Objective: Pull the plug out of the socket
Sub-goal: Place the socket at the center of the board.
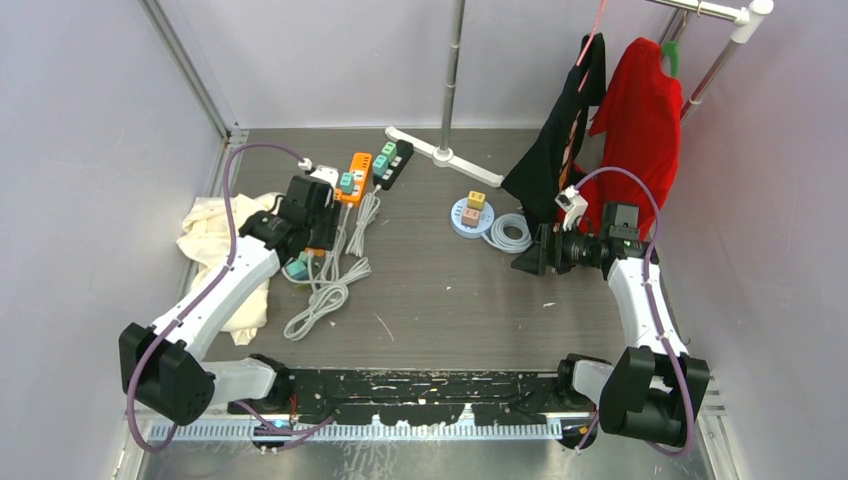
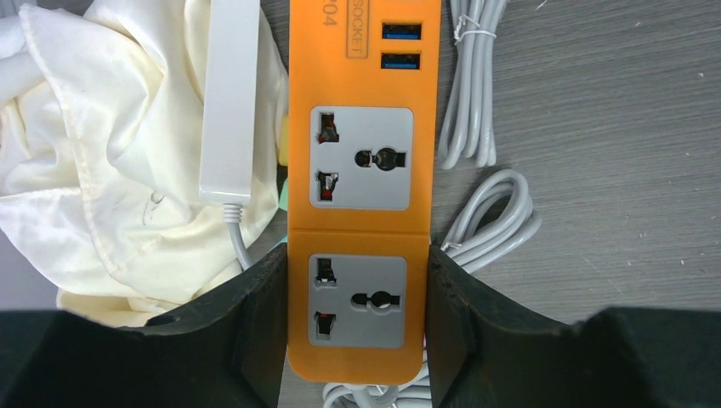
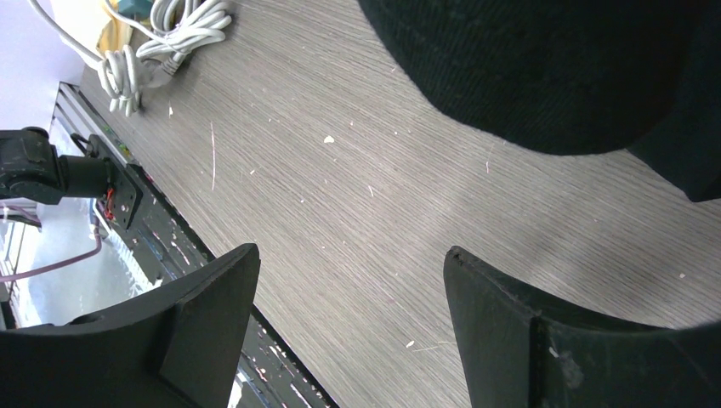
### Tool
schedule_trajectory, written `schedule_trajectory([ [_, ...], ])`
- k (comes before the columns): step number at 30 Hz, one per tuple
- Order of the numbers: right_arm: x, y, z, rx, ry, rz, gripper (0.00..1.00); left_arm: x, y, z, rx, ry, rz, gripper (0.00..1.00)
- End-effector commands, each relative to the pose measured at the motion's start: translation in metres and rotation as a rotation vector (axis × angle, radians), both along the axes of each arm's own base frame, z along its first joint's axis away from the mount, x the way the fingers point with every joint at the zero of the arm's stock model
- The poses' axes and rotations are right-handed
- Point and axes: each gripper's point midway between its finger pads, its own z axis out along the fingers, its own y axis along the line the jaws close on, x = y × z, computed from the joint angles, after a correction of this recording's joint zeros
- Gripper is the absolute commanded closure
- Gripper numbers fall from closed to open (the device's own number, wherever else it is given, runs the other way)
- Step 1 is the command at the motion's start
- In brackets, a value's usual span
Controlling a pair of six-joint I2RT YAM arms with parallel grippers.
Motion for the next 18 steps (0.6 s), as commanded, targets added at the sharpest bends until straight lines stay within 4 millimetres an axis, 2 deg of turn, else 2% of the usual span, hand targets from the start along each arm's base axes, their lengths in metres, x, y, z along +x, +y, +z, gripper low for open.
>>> schedule_trajectory([
  [1,0.006,0.001,0.008,0.014,-0.04,0.006,0.16,0.021,0.008,0.022,0.007,-0.053,-0.003,1.0],
  [3,0.006,0.001,0.008,0.014,-0.04,0.006,0.16,0.023,0.013,0.023,0.021,-0.052,-0.007,1.0],
  [5,0.006,0.0,0.008,0.014,-0.039,0.005,0.16,0.027,0.015,0.011,0.043,-0.016,-0.012,1.0],
  [11,0.007,0.0,0.008,0.014,-0.037,0.005,0.16,0.034,0.021,-0.001,0.086,0.018,-0.032,1.0],
  [18,0.007,0.0,0.007,0.016,-0.033,0.006,0.16,0.052,0.034,-0.015,0.138,0.068,-0.022,1.0],
])
